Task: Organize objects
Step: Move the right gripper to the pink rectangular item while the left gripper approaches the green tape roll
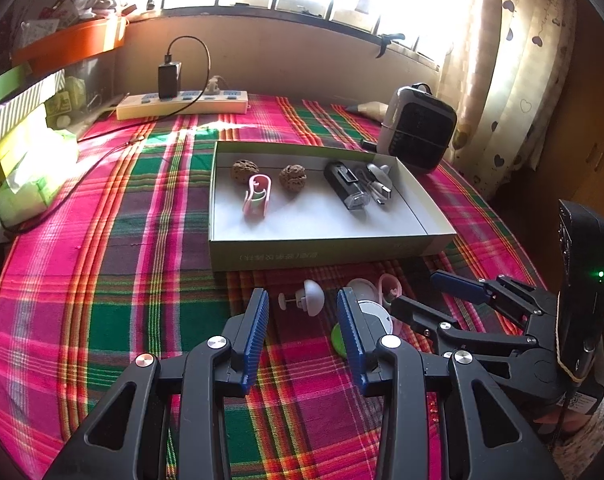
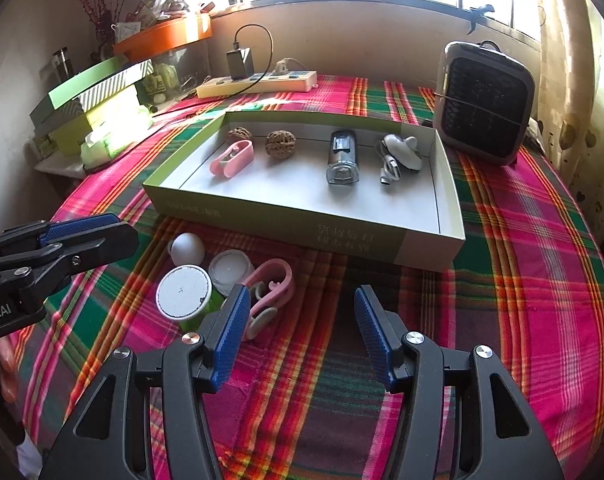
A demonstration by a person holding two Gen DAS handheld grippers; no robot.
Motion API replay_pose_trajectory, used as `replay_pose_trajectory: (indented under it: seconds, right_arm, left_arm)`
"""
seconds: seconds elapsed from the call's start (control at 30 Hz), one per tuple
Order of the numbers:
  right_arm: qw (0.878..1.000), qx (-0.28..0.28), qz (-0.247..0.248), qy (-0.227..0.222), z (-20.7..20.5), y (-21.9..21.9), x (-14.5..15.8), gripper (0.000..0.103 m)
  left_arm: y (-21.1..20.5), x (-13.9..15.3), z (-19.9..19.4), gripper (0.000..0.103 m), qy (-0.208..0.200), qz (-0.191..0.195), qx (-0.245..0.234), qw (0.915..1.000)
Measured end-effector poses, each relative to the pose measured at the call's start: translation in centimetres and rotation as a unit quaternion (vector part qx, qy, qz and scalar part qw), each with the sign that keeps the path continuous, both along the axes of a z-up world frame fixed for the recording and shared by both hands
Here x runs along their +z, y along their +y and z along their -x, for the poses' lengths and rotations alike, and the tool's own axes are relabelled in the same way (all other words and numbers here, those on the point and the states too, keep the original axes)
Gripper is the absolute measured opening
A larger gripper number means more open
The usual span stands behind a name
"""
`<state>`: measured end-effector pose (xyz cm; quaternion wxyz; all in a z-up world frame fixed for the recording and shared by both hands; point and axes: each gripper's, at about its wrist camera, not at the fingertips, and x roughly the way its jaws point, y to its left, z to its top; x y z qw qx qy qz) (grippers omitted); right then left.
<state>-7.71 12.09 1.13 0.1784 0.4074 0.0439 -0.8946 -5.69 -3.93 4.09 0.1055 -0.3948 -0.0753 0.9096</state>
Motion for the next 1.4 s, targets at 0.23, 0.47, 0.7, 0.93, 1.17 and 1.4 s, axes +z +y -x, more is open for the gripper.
replay_pose_trajectory:
  seconds: [0.23, 0.47, 0.7, 0.93, 1.17, 1.4]
  right_arm:
    - [0.999, -0.017, -0.033, 0.010, -0.1, 0.7, 0.2, 0.056]
    - [0.998, -0.037, -0.044, 0.013, 0.2, 2.1, 0.3, 0.056]
    - [0.998, -0.044, -0.032, 0.012, -0.1, 2.9, 0.4, 0.056]
    - [0.999, -0.045, -0.028, 0.011, -0.2, 3.2, 0.5, 0.056]
    - [0.999, -0.044, -0.024, 0.009, -0.3, 3.3, 0.5, 0.056]
    - [0.999, -0.043, -0.020, 0.005, -0.3, 3.2, 0.4, 0.056]
  left_arm:
    - [0.9, -0.1, -0.1, 0.034, -0.006, -0.009, -0.019, 0.9998]
    - [2.4, -0.6, -0.1, 0.042, -0.016, -0.009, -0.045, 0.9988]
    - [3.7, -1.3, 0.1, 0.042, -0.028, 0.004, -0.061, 0.9978]
    - [4.6, -1.9, 0.9, 0.042, -0.038, 0.020, -0.063, 0.9971]
    - [4.2, -2.3, 1.3, 0.042, -0.042, 0.014, -0.052, 0.9976]
    - [3.9, -2.3, 1.4, 0.037, -0.041, 0.007, -0.048, 0.9980]
